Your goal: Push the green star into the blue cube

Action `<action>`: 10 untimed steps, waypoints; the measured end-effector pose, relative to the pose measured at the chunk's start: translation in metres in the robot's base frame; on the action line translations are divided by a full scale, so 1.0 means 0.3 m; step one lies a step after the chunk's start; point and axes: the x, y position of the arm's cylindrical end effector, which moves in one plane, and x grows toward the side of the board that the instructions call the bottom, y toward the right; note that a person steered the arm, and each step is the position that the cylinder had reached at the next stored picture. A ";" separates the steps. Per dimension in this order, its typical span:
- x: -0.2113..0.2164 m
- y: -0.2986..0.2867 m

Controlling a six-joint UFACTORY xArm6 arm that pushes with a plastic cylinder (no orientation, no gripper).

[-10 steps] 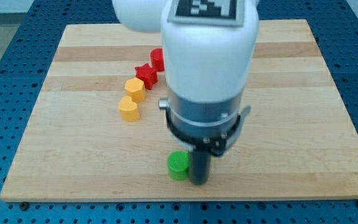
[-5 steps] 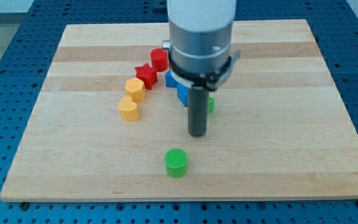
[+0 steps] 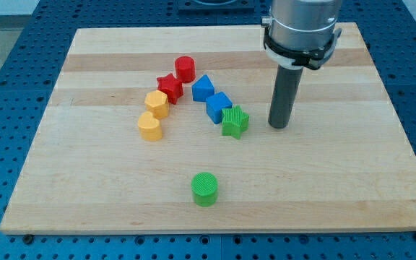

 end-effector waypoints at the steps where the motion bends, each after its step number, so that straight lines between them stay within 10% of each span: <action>1: 0.000 -0.010; 10: -0.010 -0.133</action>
